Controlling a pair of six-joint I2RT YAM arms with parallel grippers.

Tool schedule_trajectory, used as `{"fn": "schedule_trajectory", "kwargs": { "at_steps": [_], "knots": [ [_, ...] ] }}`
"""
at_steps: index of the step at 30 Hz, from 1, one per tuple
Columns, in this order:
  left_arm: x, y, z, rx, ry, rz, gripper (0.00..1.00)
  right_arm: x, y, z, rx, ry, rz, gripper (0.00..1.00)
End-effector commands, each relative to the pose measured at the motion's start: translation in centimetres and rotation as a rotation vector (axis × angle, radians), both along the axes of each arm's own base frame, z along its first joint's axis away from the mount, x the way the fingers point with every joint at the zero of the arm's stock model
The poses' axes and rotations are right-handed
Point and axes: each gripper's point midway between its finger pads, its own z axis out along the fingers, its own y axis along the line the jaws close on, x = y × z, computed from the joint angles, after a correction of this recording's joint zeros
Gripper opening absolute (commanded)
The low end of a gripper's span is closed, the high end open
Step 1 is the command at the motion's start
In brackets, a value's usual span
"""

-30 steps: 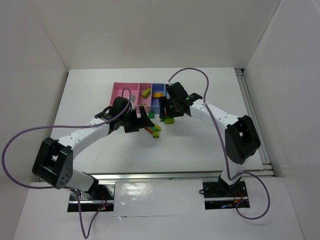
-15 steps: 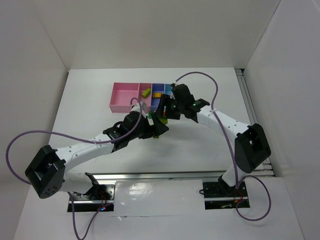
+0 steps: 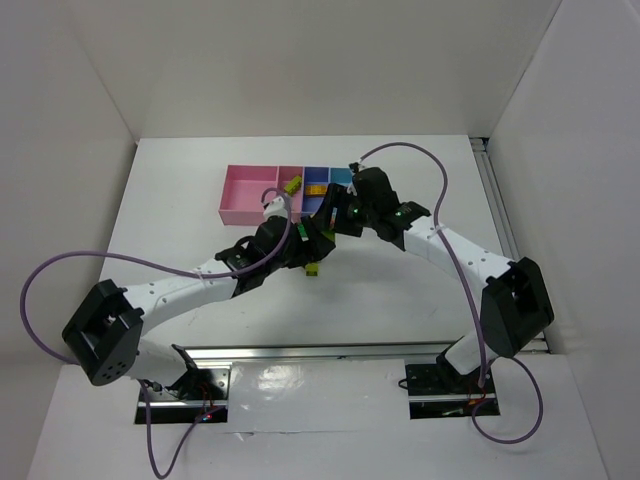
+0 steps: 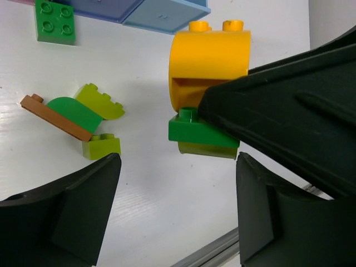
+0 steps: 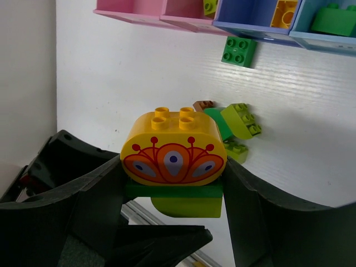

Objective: Sort the legos into containers by color

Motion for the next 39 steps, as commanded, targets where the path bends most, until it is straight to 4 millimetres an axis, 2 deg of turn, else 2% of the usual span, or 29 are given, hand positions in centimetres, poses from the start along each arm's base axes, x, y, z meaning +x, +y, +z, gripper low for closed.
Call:
{"fn": "schedule_trajectory", "kwargs": {
  "at_steps": [1, 4, 6, 7, 8, 10, 11, 13, 15, 18, 24, 26, 28, 31, 34, 36, 38, 39],
  "knots": [
    [1.8, -0.6, 3.1, -0.045, -0.106, 0.028, 0.84, -1.0, 2.0, 2.9, 0.091, -0.042, 0.083, 0.51],
    [1.9, -0.6, 3.7, -0.044, -0.144, 0.015, 0.83, -1.6, 2.3, 2.9, 0.107, -0.016, 0.104, 0.51],
    [1.8, -1.0, 5.3, -0.08, -0.183, -0.011, 0.83, -1.5, 2.4, 2.8, 0.123, 0.0, 0.111, 0.51],
    [1.7, -0.9, 4.8, -0.066, -0.18, -0.016, 0.85, -1.7, 2.5, 2.8, 0.129, 0.004, 0.122, 0.51],
    [1.7, -0.9, 5.5, -0.079, -0.194, -0.015, 0.87, -1.7, 2.5, 2.8, 0.135, 0.011, 0.117, 0.51],
    [1.6, -0.8, 5.0, -0.073, -0.188, -0.015, 0.97, -2.0, 2.5, 2.4, 0.133, 0.024, 0.124, 0.51],
    [1.6, -0.8, 5.1, -0.081, -0.183, -0.011, 0.97, -1.8, 2.6, 2.7, 0.145, 0.02, 0.119, 0.51],
    [1.7, -0.7, 5.1, -0.078, -0.185, -0.002, 0.99, -2.0, 2.7, 1.9, 0.14, 0.039, 0.125, 0.51],
    [1.6, -0.4, 5.0, -0.075, -0.187, 0.006, 0.94, -2.1, 2.9, 2.2, 0.154, 0.042, 0.131, 0.51],
    [1.6, 0.2, 5.4, -0.088, -0.214, 0.028, 0.81, -2.1, 2.9, 1.8, 0.168, 0.063, 0.134, 0.51],
    [1.8, 0.9, 5.9, -0.053, -0.249, 0.04, 0.81, -2.9, 3.5, 1.7, 0.257, 0.097, 0.171, 0.51],
    [1.9, 1.2, 5.7, -0.035, -0.25, 0.048, 0.81, -2.9, 3.6, 2.3, 0.285, 0.093, 0.188, 0.51],
    [2.2, 1.8, 5.4, -0.015, -0.249, 0.078, 0.75, -3.3, 4.0, 2.2, 0.31, 0.116, 0.207, 0.51],
    [2.3, 2.5, 4.7, 0.023, -0.245, 0.102, 0.73, -3.6, 4.2, 2.3, 0.346, 0.13, 0.218, 0.51],
    [2.3, 2.9, 4.9, 0.03, -0.25, 0.12, 0.69, -4.1, 4.4, 2.3, 0.396, 0.165, 0.243, 0.51],
    [2.6, 3.1, 5.3, 0.037, -0.263, 0.128, 0.66, -4.2, 4.3, 1.8, 0.403, 0.188, 0.246, 0.51],
    [2.6, 3.6, 4.8, 0.063, -0.252, 0.146, 0.65, -4.6, 4.4, 1.6, 0.413, 0.217, 0.264, 0.51],
    [2.6, 3.9, 4.9, 0.068, -0.254, 0.156, 0.65, -4.9, 4.4, 0.9, 0.409, 0.24, 0.268, 0.51]
  ]
}}
